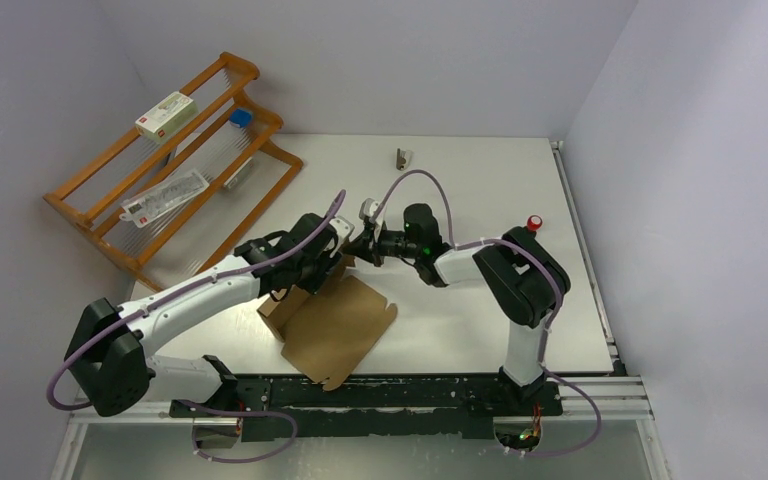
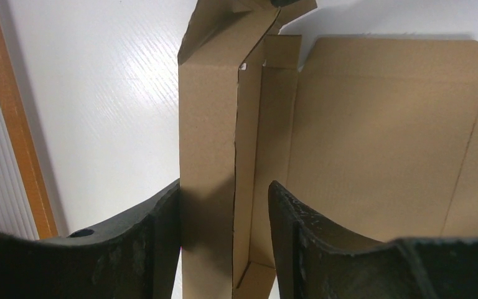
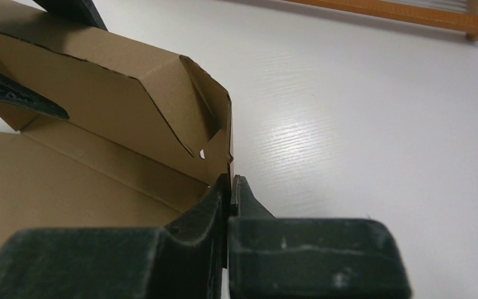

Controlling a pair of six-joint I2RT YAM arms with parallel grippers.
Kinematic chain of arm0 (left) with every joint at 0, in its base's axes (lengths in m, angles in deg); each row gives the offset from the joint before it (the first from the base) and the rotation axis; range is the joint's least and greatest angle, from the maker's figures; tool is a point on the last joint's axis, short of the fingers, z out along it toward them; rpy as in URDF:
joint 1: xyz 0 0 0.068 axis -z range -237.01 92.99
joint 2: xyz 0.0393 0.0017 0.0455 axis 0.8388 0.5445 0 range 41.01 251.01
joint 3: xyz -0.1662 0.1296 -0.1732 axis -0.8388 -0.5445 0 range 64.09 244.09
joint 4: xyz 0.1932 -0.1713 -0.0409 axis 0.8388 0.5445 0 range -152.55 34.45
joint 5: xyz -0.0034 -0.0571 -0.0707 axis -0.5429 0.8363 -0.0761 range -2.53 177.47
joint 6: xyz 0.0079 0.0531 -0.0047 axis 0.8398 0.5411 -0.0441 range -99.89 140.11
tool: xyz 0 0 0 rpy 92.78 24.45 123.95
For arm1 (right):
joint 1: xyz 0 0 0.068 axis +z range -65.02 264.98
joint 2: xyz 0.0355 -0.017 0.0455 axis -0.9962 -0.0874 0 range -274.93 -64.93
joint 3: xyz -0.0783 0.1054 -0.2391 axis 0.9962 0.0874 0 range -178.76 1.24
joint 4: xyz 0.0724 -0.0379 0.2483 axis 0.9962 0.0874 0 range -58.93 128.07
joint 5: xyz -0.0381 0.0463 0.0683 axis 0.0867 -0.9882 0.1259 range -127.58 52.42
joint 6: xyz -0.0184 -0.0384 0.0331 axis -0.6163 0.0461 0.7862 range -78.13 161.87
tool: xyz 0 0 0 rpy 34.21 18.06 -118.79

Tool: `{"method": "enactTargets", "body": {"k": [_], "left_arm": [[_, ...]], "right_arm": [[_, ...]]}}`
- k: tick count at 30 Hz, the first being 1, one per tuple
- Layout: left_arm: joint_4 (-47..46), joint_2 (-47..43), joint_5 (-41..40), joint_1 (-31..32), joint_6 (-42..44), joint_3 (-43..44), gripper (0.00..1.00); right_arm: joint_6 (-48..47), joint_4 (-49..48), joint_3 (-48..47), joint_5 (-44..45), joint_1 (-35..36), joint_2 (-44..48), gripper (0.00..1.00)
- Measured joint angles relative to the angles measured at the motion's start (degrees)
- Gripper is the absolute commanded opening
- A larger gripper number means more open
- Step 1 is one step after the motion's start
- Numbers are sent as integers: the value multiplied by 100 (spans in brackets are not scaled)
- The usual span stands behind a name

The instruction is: Fold the paper box

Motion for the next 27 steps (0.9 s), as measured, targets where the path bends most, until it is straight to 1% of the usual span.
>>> {"method": "enactTargets", "body": {"k": [5, 9, 17, 20, 23, 27], "left_arm": [[-2, -39, -116, 0, 105, 0, 59], [-4, -105, -210, 0, 210, 7, 59], [-160, -107, -612, 0, 280, 7, 51], [-170, -52, -673, 0, 306, 42, 49], [-175, 92, -669, 0, 297, 157, 44], [-238, 254, -710, 22, 133, 232, 41]], "right_arm": [[-463, 549, -116, 199, -17, 181, 0], [-737, 852, -245, 321, -136, 258, 0], [-855, 973, -249, 411, -212, 326, 1], [-756, 820, -190, 422, -210, 326, 1], [-658, 643, -63, 483, -188, 326, 2], [-555, 496, 44, 581, -173, 326, 2]]}}
